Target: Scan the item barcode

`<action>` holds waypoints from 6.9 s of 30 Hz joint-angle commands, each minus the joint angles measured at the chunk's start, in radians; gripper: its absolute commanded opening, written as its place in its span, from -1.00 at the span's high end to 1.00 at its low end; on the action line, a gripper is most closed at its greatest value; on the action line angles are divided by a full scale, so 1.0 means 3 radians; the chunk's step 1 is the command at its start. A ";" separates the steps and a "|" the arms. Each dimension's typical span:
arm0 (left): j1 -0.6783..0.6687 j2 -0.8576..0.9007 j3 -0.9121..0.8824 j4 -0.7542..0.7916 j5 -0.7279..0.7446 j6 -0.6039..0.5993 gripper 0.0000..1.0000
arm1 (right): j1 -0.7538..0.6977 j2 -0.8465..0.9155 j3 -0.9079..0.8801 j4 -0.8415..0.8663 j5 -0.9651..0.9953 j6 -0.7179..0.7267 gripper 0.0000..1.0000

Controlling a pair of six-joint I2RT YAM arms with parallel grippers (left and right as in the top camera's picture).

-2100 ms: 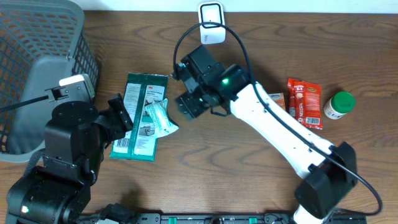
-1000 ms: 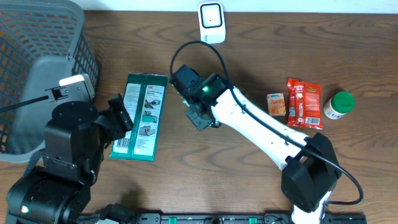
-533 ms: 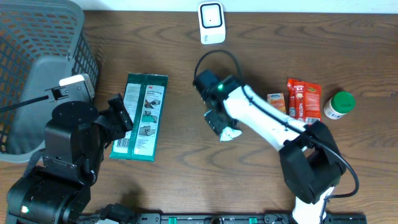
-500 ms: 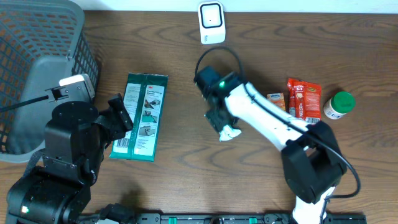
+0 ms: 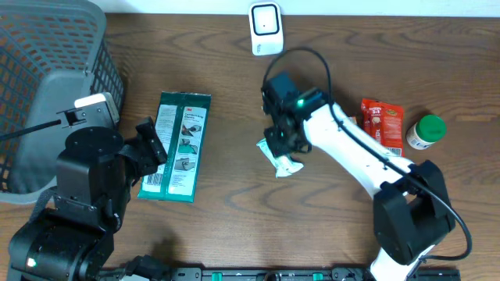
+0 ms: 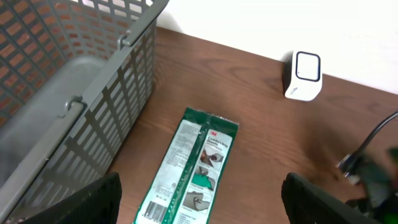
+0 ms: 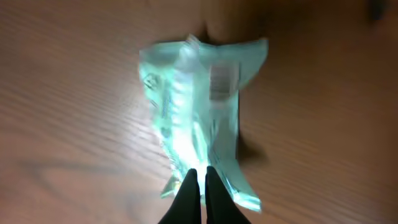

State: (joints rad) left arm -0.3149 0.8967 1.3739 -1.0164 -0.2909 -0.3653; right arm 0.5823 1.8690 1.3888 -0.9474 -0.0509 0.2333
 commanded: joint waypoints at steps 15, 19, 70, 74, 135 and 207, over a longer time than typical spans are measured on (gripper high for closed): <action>0.0008 -0.0008 0.0015 -0.0001 -0.0034 0.0031 -0.65 | -0.0210 -0.0046 0.0454 -0.0319 -0.0127 -0.0089 0.66; 0.0008 -0.0008 0.0015 -0.0001 -0.0034 0.0032 -0.64 | -0.0150 -0.0031 0.0304 -0.0064 -0.0134 0.0072 0.87; 0.0008 -0.0008 0.0015 -0.0001 -0.0034 0.0032 -0.64 | -0.0106 -0.0646 -0.0202 0.0027 -0.0707 -0.1033 -0.62; 0.0008 -0.0008 0.0015 -0.0001 -0.0034 0.0031 -0.64 | -0.0277 -0.0645 -0.0041 -0.0211 -0.0696 -0.1607 -0.82; 0.0008 -0.0008 0.0015 -0.0003 -0.0034 0.0031 -0.64 | -0.0696 -0.1240 -0.1033 0.0422 -0.2466 -0.3077 0.98; 0.0008 -0.0008 0.0015 -0.0001 -0.0034 0.0032 -0.64 | 0.0175 0.2730 0.2351 0.4420 0.4317 -0.6881 0.99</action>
State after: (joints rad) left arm -0.3149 0.8967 1.3735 -1.0161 -0.2913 -0.3653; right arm 0.6167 2.6900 2.0823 0.3836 1.2976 -1.8427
